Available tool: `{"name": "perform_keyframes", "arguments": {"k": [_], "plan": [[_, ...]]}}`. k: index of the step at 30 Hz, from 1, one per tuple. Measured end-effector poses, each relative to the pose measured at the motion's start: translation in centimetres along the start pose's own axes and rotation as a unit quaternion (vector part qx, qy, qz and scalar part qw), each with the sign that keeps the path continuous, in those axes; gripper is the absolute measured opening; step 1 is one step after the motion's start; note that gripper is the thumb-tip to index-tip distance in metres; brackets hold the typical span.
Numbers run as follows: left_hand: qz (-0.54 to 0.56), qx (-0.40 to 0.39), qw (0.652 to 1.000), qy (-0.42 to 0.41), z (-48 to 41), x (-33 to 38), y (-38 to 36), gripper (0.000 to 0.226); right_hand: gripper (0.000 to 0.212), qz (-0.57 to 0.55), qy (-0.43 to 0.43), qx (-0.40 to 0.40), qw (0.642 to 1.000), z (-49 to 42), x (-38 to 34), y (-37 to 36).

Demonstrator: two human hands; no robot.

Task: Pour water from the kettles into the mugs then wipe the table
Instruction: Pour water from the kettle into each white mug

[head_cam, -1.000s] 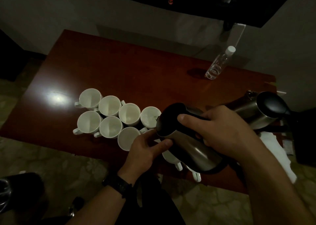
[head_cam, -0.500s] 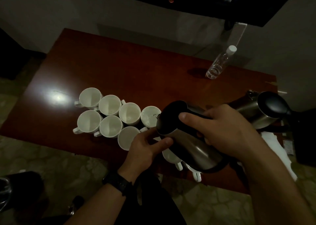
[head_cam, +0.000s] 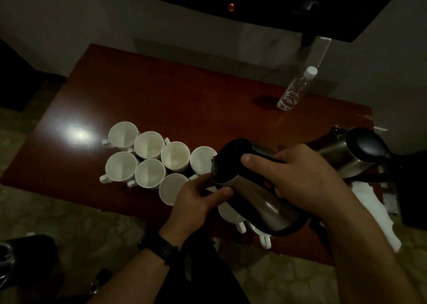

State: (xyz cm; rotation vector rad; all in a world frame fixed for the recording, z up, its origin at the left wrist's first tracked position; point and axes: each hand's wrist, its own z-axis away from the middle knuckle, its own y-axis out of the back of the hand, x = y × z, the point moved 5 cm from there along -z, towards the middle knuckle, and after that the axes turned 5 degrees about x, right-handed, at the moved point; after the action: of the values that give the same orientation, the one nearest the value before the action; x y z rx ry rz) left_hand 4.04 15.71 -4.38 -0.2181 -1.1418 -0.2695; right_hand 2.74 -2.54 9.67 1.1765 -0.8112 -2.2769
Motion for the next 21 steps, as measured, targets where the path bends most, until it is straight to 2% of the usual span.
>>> {"name": "perform_keyframes", "arguments": {"k": [8,14,21], "plan": [[-0.060,0.019,0.998,-0.018,0.0,0.5,0.0,0.056,0.082,-0.041,0.018,0.024,0.999,0.5,1.5,0.4],[-0.080,0.031,0.995,-0.054,0.7,1.4,-0.3,0.051,0.068,-0.146,0.011,0.069,0.987,2.0,3.8,0.5],[-0.060,0.019,0.997,-0.048,2.5,0.1,-1.3,0.059,0.066,-0.202,0.008,0.081,0.976,3.5,6.0,0.7]]}}
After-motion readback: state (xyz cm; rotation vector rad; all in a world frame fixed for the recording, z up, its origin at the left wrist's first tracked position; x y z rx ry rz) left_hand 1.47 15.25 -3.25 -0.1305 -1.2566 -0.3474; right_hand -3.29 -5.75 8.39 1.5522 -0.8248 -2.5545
